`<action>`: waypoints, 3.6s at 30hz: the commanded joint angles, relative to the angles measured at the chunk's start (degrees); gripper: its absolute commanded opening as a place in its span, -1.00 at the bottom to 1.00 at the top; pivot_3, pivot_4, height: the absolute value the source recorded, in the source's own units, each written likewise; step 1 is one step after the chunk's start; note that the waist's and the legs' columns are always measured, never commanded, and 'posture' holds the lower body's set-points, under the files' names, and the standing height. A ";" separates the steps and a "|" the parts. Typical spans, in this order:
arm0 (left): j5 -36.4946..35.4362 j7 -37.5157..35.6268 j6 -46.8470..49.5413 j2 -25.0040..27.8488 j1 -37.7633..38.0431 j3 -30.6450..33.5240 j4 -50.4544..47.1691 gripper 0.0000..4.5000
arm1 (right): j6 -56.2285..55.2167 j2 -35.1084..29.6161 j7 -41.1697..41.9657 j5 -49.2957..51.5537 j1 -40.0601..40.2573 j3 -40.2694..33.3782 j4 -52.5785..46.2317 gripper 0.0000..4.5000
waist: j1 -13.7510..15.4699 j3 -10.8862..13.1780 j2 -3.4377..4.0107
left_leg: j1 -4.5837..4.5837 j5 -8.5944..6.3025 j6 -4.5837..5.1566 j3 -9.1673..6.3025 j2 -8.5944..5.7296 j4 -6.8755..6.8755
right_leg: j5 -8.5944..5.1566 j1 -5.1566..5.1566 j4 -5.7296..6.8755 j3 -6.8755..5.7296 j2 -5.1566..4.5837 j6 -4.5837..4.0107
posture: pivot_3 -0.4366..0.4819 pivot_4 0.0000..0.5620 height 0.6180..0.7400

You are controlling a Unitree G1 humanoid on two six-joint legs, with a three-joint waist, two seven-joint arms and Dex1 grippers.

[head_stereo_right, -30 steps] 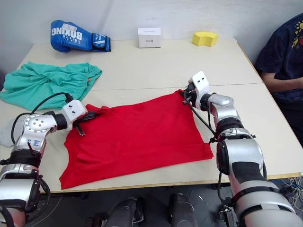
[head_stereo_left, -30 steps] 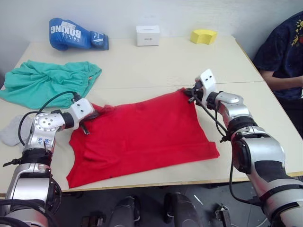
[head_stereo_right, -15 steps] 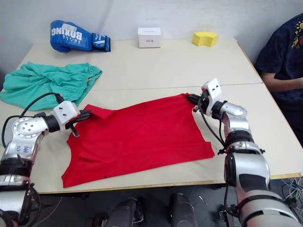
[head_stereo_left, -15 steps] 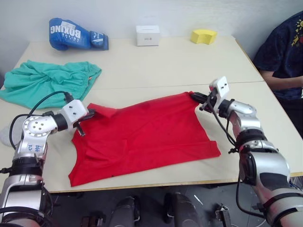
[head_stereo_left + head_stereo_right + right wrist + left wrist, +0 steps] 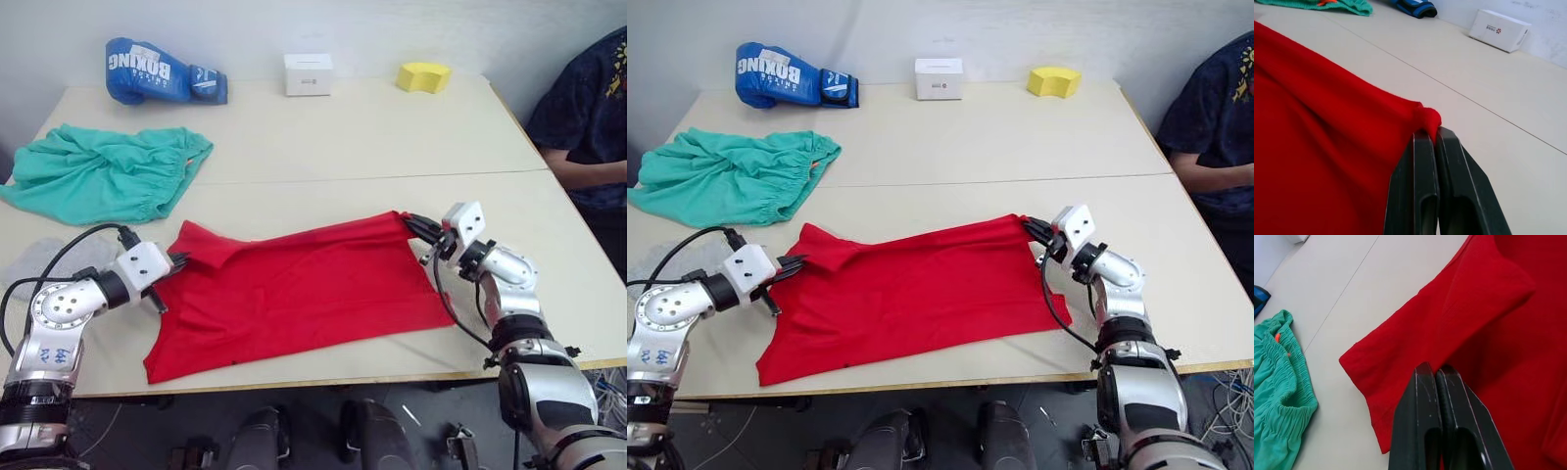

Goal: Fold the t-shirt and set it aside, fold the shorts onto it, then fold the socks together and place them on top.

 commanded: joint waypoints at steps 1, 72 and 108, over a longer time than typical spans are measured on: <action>0.65 2.66 1.44 -0.12 2.26 1.63 -4.53 -1.00 | -4.34 -0.13 -2.02 1.10 1.90 -1.02 -2.15 -0.99 | 0.01 0.00 0.00 | 0.01 -0.01 -0.02 -0.01 0.00 0.00 | 0.00 0.01 0.00 0.00 -0.01 0.00 | -0.05 -0.47 1.00; -15.83 17.86 45.83 -15.23 2.75 9.49 -17.51 -1.00 | 24.27 -0.68 -29.07 -5.46 14.26 7.47 -25.00 -0.99 | 2.89 -0.53 -0.33 | 0.20 0.26 -0.04 -0.37 0.02 -0.52 | 0.40 0.33 -0.64 -0.24 0.09 -0.21 | -0.05 -0.47 1.00; -9.22 6.29 17.51 -7.50 -5.13 5.43 4.03 -1.00 | 25.64 -8.07 -6.40 5.29 14.50 2.64 -25.72 -0.99 | 1.62 -0.22 0.03 | 0.10 0.36 -0.06 -0.21 0.02 -0.59 | 0.35 0.20 -0.64 -0.26 0.07 -0.24 | -0.05 -0.47 1.00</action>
